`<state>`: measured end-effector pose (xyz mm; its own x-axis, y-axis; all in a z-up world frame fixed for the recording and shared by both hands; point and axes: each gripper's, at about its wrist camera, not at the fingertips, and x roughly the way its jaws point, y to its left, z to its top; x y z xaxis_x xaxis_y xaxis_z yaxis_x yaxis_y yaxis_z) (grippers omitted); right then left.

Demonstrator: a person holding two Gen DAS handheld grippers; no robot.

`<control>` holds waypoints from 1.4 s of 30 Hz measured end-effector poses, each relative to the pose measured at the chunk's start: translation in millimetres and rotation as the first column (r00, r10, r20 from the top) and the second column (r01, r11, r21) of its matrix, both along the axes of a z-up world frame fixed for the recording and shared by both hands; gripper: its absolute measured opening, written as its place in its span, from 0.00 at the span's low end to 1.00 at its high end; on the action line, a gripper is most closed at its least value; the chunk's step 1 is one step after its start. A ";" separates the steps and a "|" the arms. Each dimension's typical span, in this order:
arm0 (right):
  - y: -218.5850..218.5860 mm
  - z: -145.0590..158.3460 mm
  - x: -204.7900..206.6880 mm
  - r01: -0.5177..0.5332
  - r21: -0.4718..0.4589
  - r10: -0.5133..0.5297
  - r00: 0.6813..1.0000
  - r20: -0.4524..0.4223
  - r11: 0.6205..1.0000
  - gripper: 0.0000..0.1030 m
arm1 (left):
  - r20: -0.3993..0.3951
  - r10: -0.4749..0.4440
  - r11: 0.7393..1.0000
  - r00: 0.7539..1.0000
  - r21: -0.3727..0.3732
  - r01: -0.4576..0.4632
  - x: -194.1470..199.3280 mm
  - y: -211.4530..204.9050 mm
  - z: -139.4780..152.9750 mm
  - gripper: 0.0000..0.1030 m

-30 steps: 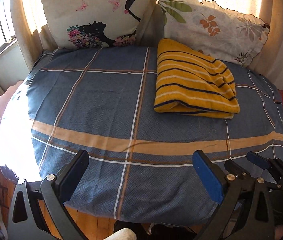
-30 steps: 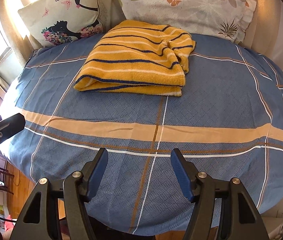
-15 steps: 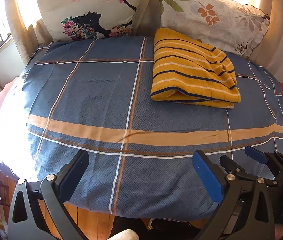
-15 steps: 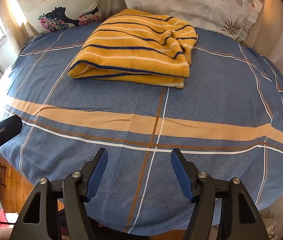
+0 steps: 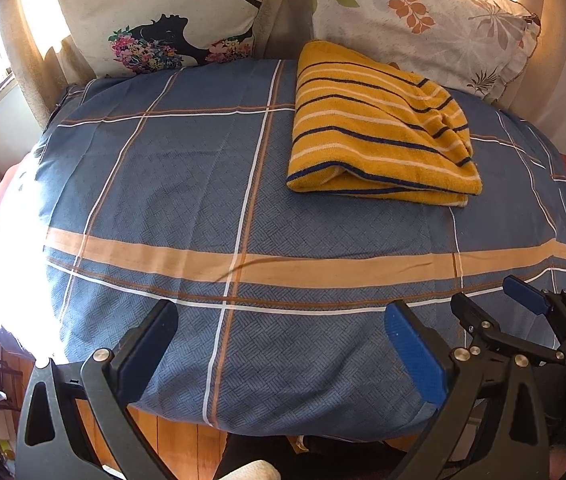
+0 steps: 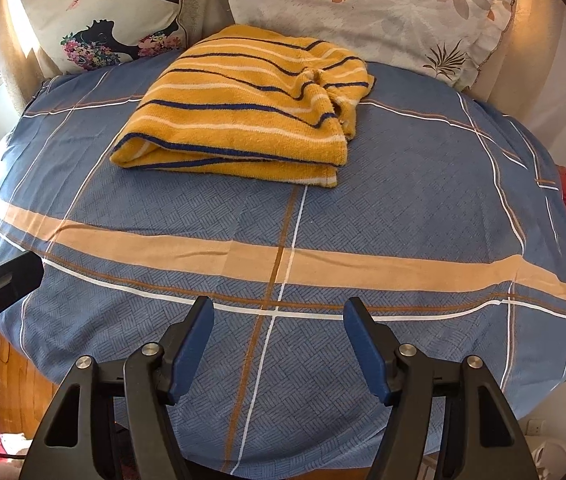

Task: Fold small clothes

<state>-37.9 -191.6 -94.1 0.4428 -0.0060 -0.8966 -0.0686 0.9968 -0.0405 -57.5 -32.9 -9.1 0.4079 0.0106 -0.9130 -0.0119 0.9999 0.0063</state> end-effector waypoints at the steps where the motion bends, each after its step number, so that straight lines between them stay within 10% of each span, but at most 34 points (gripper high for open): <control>1: -1.0 0.3 0.5 0.002 -0.002 -0.002 1.000 0.002 1.000 0.69 | -0.004 0.002 1.000 1.000 0.000 -0.002 0.9 -1.2 -0.8 1.00; 42: -5.9 -11.7 16.4 0.016 0.009 -0.015 0.999 -0.035 1.000 0.71 | -0.049 -0.019 1.000 0.999 0.001 0.019 17.4 -14.0 -14.8 1.00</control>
